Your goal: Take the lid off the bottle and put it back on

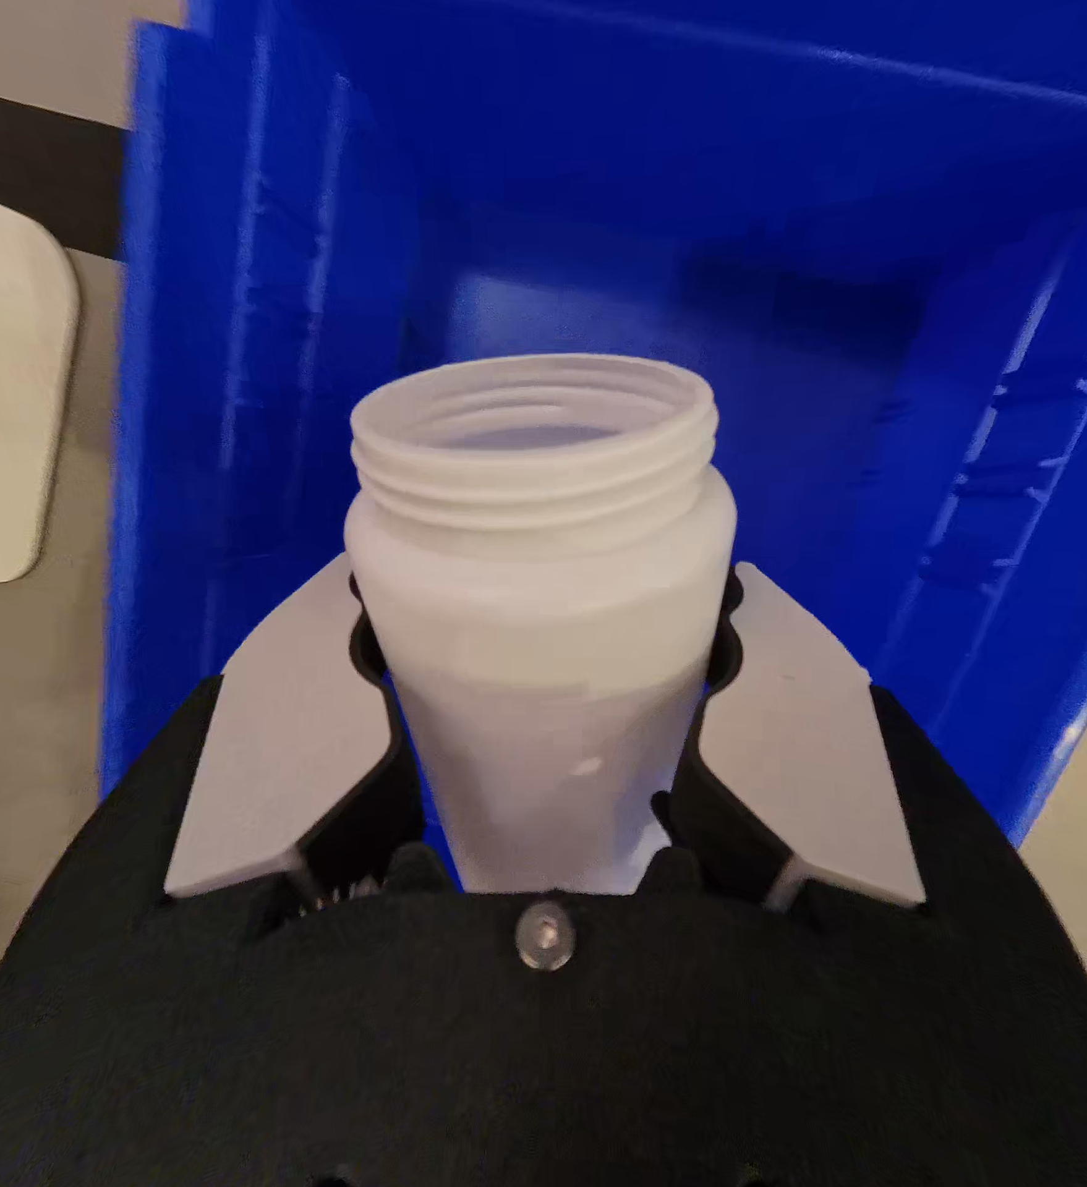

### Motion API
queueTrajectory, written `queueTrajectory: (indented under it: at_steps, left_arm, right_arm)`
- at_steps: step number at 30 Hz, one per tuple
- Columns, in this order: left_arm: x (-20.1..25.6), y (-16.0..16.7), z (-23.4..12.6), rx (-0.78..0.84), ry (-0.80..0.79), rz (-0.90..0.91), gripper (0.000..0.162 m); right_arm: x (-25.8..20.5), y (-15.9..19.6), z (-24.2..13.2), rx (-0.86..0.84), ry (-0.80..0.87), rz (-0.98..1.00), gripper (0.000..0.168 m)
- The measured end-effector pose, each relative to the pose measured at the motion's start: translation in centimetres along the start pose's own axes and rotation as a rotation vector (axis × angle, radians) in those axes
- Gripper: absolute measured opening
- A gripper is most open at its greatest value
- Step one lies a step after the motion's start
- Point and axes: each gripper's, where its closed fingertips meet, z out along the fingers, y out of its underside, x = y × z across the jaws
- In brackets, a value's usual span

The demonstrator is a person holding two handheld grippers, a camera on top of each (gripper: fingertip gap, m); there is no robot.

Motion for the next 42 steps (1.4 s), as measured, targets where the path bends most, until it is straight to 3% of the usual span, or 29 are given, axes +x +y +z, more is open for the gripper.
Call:
queueTrajectory:
  at_steps: [5, 8, 11, 19, 23, 26, 32, 37, 40, 42]
  left_arm:
    - [0.0, 0.0, 0.0, -0.001, 0.004, -0.002, 0.084]
    - [0.0, 0.1, 0.1, -0.005, 0.01, -0.006, 0.084]
    - [0.0, 0.1, 0.1, -0.007, 0.012, -0.01, 0.084]
    - [-0.1, 0.1, 0.1, -0.008, 0.008, -0.017, 0.085]
    - [-0.1, 0.2, 0.2, -0.019, 0.008, -0.02, 0.086]
    - [-0.1, 0.3, 0.3, -0.024, 0.003, -0.018, 0.088]
    - [-0.8, 0.7, -0.2, -0.047, -0.066, 0.021, 0.089]
    - [-2.8, 0.0, -2.8, -0.04, -0.195, 0.079, 0.09]
    - [-6.3, -0.7, -6.8, -0.024, -0.359, 0.09, 0.092]
    - [-9.9, -1.6, -11.5, 0.009, -0.524, 0.077, 0.094]
  right_arm:
    - [1.3, 0.3, 1.9, -0.009, 0.022, 0.032, 0.1]
    - [1.5, 0.3, 1.1, 0.035, 0.056, 0.032, 0.107]
    - [0.0, 0.5, -0.5, 0.092, 0.033, -0.017, 0.104]
    - [-10.7, 3.5, -7.0, 0.389, -0.015, -0.281, 0.091]
    - [-16.2, 6.2, -9.1, 0.547, -0.005, -0.4, 0.097]
    - [-20.0, 8.5, -8.3, 0.629, -0.098, -0.429, 0.097]
    - [-23.7, 12.3, -2.0, 0.585, -0.179, -0.443, 0.103]
    - [-23.4, 12.8, -1.2, 0.601, -0.144, -0.464, 0.116]
    - [-20.8, 12.1, -4.3, 0.694, -0.054, -0.446, 0.118]
    - [-17.8, 11.5, -7.2, 0.765, 0.043, -0.409, 0.12]
